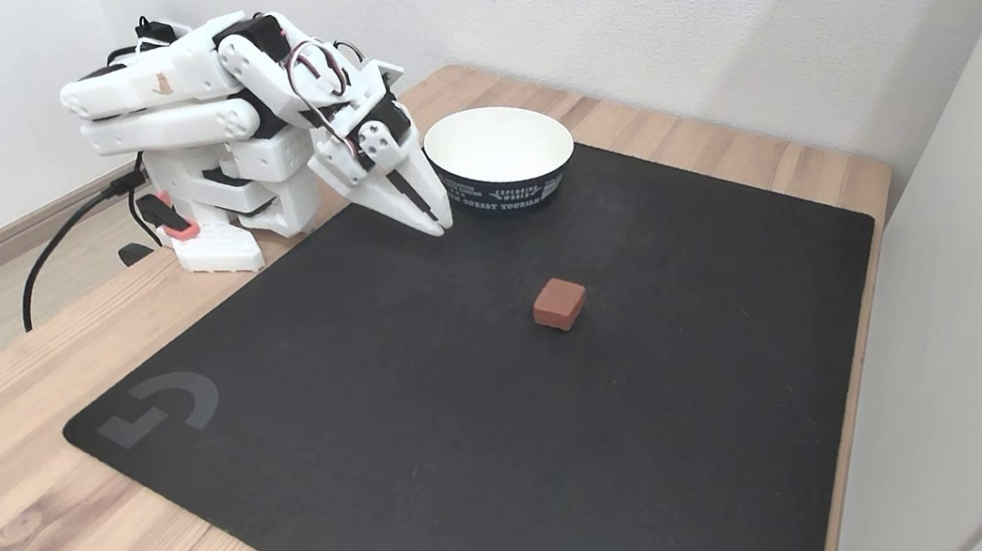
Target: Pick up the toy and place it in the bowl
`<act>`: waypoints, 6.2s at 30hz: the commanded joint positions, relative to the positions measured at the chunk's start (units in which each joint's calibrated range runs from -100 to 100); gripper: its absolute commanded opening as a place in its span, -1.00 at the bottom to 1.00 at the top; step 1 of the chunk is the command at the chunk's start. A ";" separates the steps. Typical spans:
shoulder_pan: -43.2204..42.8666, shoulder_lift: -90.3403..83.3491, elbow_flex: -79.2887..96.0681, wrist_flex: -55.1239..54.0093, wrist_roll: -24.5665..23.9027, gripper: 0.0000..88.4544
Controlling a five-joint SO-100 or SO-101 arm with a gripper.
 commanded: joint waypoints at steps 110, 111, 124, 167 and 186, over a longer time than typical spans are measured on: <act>6.71 120.80 -101.06 5.56 -7.96 -0.14; 6.71 121.64 -101.70 5.56 -7.96 -0.14; 6.54 129.14 -102.33 5.56 -7.90 -0.54; -33.27 86.29 -79.79 7.00 -1.90 -0.95; -34.53 86.12 -68.71 3.19 -1.95 -0.77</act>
